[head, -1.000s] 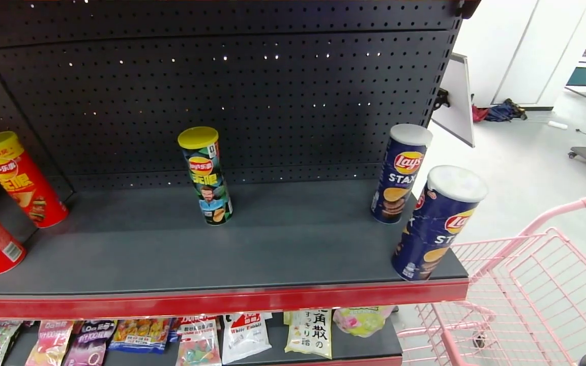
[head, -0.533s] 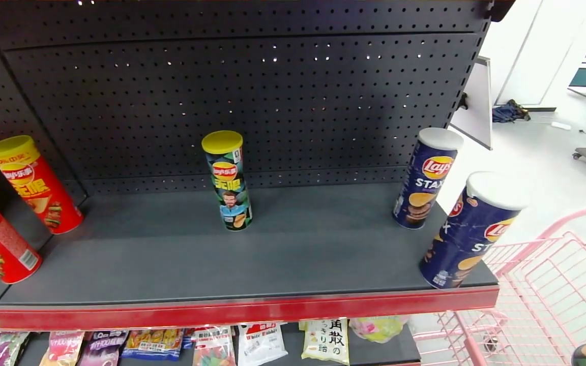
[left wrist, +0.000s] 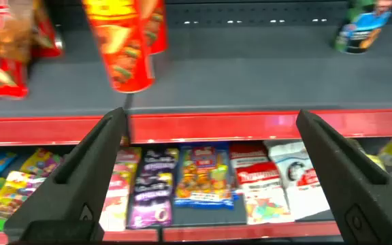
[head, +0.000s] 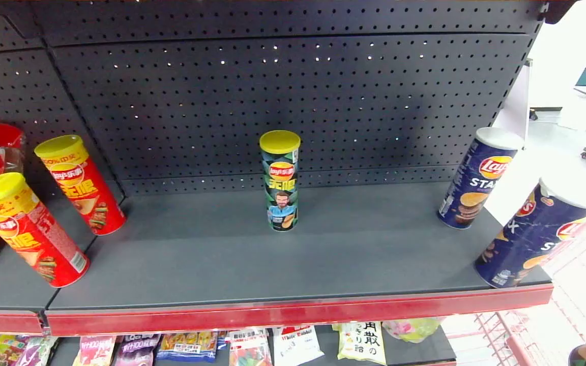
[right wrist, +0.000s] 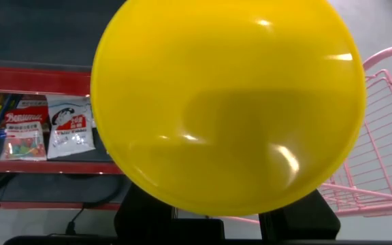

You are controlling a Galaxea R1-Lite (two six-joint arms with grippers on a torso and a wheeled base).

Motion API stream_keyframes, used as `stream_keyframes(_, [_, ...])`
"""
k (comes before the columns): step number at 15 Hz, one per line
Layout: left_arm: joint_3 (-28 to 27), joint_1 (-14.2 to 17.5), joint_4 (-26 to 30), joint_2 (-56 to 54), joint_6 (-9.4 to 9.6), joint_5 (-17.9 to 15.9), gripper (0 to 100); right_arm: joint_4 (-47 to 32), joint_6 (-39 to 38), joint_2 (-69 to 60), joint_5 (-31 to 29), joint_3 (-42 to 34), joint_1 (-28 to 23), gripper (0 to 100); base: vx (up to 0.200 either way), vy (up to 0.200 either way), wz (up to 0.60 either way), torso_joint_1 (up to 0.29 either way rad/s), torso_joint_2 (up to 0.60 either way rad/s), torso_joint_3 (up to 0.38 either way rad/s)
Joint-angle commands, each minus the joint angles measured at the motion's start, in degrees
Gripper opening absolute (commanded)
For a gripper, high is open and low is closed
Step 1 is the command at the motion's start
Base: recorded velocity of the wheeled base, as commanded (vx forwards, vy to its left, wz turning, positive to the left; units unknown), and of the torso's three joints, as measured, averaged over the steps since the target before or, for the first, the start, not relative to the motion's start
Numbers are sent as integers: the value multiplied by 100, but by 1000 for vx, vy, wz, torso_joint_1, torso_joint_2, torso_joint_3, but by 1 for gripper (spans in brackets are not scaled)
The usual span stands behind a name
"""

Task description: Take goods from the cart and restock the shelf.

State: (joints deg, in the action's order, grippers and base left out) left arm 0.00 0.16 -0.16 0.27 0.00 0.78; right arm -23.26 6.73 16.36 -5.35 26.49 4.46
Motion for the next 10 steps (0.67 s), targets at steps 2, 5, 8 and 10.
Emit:
stream_keyframes(2, [0,2,-2,0,0,1,100,-3,4,-1,-1,-4,2,0,0,200,0,2,5,2])
stream_keyframes(5, [0,2,-2,0,0,1,100,-12,-5,-63,-1,-21,2,0,0,67,0,-1,2,1])
stream_keyframes(8, [0,2,-2,0,0,1,100,-3,13,-379,-10,-188,2,0,0,0,0,0,0,0])
stream_keyframes(10, [0,2,-2,0,-18,1,100,-3,13,-529,-1,-197,11,0,0,0,0,0,0,0])
